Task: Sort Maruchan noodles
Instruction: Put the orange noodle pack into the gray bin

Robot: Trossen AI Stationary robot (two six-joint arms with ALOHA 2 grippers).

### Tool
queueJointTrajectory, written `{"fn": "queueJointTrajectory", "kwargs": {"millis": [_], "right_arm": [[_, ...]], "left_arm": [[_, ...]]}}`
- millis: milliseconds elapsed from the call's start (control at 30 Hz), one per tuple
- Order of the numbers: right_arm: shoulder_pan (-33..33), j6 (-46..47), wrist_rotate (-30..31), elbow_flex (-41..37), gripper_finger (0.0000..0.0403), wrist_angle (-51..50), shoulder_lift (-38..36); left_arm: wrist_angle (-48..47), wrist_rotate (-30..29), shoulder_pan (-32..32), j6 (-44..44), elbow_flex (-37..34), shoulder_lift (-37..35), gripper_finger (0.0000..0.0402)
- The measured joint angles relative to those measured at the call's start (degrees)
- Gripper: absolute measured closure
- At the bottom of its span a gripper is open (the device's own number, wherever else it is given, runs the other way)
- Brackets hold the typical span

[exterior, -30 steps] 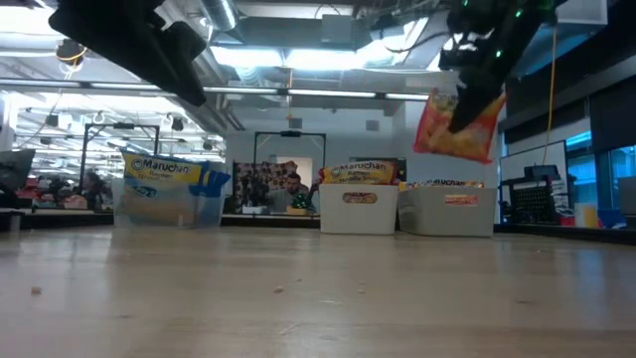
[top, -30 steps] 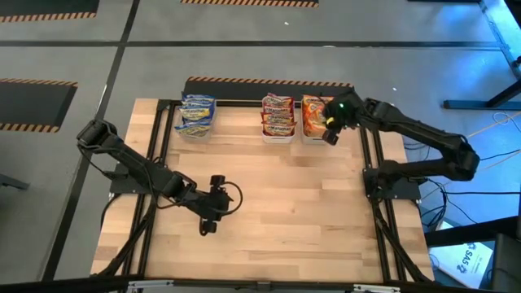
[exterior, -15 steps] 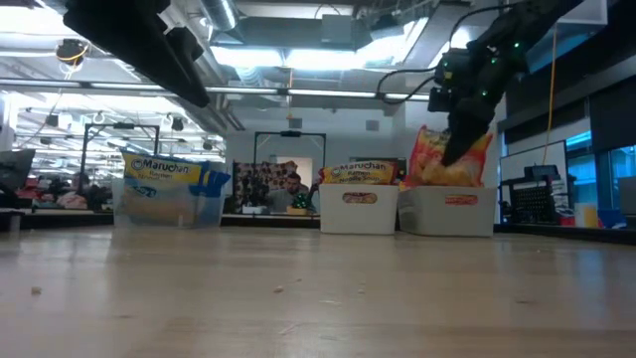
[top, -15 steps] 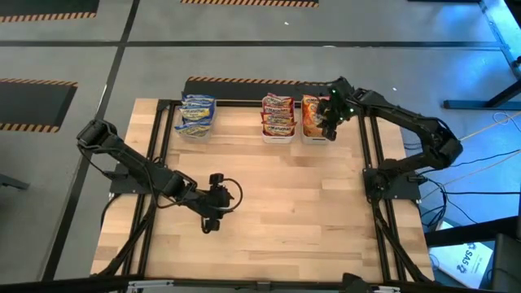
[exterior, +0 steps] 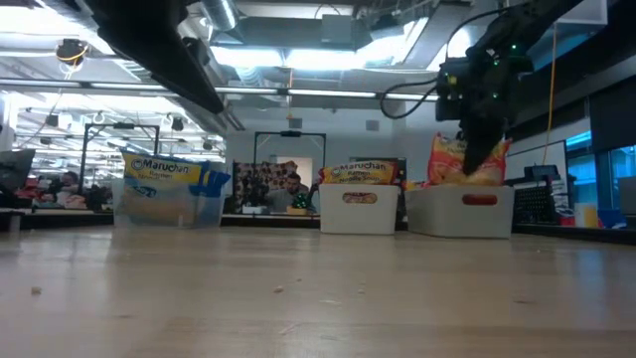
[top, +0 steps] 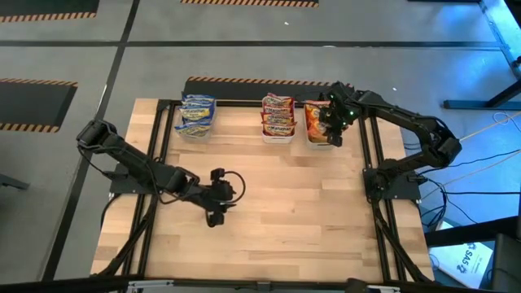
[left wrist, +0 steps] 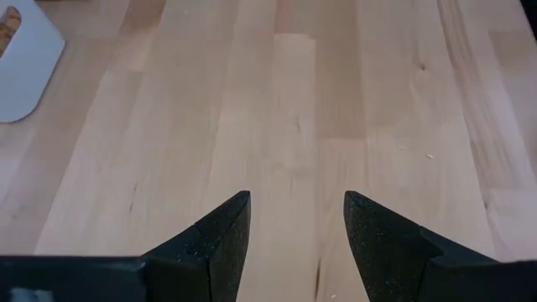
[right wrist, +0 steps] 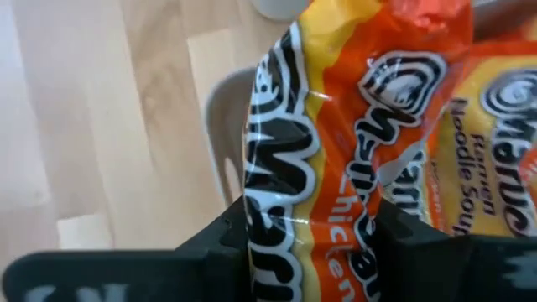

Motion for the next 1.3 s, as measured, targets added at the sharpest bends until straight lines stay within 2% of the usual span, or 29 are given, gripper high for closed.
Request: {"fn": "queueJointTrajectory", "kwargs": {"millis": [233, 500, 733, 1300], "right_arm": [[0.0, 0.6, 3.4, 0.0, 0.029, -2.1, 0.0], [3.5, 0.4, 0.7, 0.0, 0.0288, -3.5, 0.3], [5.0, 1.6, 0.2, 0.0, 0.0288, -3.5, 6.7], [7.2, 5.8, 6.1, -1.1, 0.0287, 0.2, 7.8]], "left_arm": [[0.0, 0.3, 0.4, 0.0, 0.0, 0.0, 0.0214], [0.0, 0.4, 0.4, 1.4, 0.0, 0.0, 0.0214], [0.0, 0.4, 0.4, 1.5, 0.0, 0.0, 0.0214], [0.0, 0.0, 0.4, 1.6, 0.0, 0.0, 0.0214]]}}
